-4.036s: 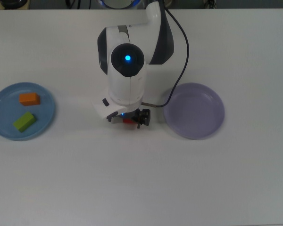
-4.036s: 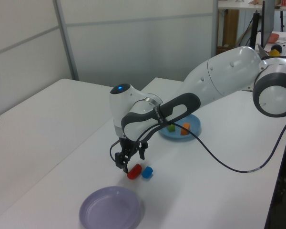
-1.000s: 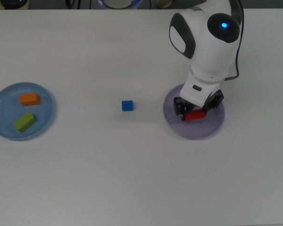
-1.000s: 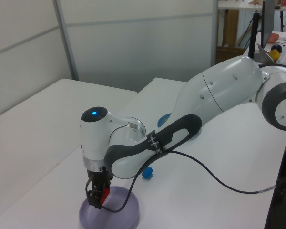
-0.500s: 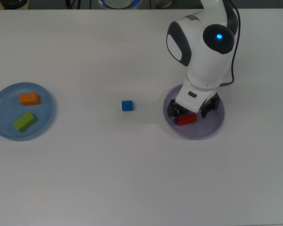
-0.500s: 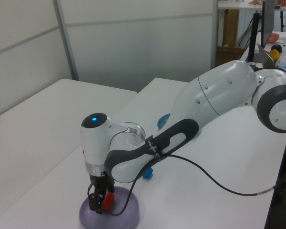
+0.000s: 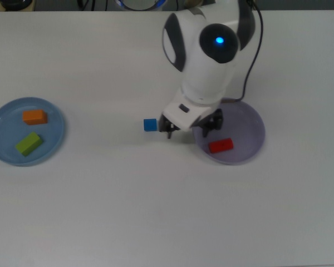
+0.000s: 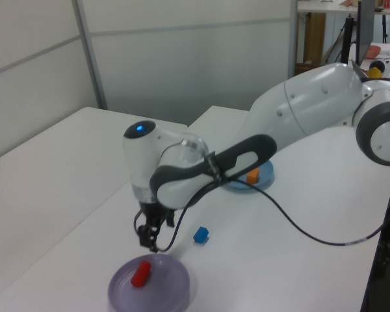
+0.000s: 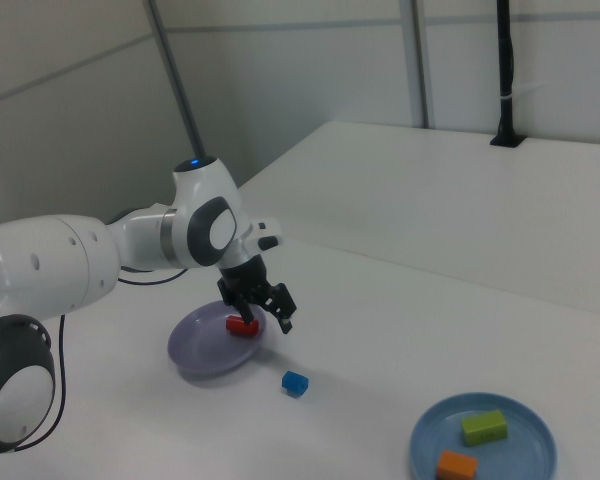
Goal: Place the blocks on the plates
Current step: 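Move the gripper to the blue cube and grasp it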
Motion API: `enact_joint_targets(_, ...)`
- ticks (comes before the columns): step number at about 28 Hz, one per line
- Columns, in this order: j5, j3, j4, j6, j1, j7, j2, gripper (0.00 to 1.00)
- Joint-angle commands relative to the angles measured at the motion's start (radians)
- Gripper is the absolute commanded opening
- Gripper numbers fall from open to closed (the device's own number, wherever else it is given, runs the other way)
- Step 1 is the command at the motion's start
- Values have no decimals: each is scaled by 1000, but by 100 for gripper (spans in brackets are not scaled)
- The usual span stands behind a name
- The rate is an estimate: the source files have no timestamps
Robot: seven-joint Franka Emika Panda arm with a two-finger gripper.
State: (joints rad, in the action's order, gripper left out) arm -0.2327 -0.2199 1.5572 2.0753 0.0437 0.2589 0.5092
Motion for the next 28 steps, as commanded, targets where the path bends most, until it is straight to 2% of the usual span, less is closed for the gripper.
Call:
enact_joint_targets(1, 12, 0, 90, -18, -45, -107, -61, 100)
enact_joint_targets(10, 29, 0, 142, -9, -99, -171, -49, 100)
enact_joint_targets(14, 29, 0, 164, -9, -117, -175, -49, 76)
enact_joint_targets(20, 30, 0, 181, -11, -120, -175, -49, 71)
enact_joint_targets(21, 30, 0, 184, -11, -120, -175, -51, 67)
enact_joint_targets(22, 30, 0, 187, -11, -120, -175, -51, 55)
enact_joint_targets(25, 30, 0, 191, -11, -119, -173, -51, 31)
enact_joint_targets(26, 30, 0, 190, -11, -119, -173, -52, 15)
enact_joint_targets(28, 32, 0, 190, -12, -120, -173, -57, 0)
